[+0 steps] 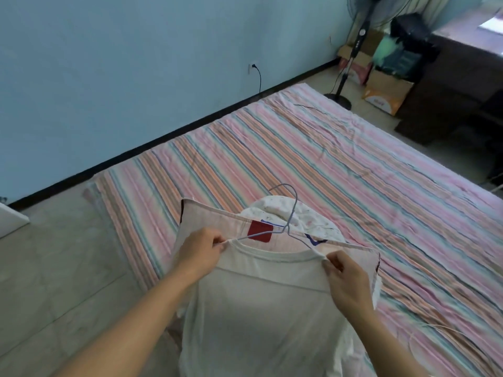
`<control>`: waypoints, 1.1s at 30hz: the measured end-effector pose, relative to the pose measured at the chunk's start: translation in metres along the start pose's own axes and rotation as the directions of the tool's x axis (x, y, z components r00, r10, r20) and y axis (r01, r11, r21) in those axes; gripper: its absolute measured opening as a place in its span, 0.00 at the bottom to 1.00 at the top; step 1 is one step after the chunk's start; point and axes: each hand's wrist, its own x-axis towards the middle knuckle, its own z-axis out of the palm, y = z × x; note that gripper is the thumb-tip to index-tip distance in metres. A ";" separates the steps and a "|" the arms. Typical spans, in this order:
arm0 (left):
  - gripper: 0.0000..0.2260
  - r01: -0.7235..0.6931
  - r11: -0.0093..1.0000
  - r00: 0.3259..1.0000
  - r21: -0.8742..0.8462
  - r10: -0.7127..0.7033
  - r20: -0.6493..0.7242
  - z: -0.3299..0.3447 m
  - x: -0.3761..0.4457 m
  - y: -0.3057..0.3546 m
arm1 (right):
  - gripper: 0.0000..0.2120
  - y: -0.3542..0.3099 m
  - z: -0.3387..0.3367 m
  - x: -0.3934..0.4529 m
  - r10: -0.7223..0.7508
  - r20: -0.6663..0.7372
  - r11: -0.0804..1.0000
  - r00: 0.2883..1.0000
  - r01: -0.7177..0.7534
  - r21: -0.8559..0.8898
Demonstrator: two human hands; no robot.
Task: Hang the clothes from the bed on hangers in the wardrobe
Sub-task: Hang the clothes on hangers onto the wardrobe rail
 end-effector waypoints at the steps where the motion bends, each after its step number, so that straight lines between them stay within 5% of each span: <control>1: 0.04 -0.014 1.000 1.000 -0.019 0.013 -0.011 -0.010 -0.011 -0.002 | 0.09 -0.010 -0.006 -0.011 -0.016 0.005 1.000 1.000 0.016 0.007; 17: 0.01 -0.221 0.959 0.883 -0.179 0.119 -0.454 -0.212 -0.219 0.004 | 0.06 -0.196 -0.098 -0.170 -0.433 -0.137 0.897 0.891 0.441 0.034; 33: 0.05 -0.219 0.964 0.706 -0.149 0.051 -0.707 -0.358 -0.430 -0.026 | 0.08 -0.342 -0.125 -0.318 -0.759 -0.037 0.648 0.650 0.760 0.051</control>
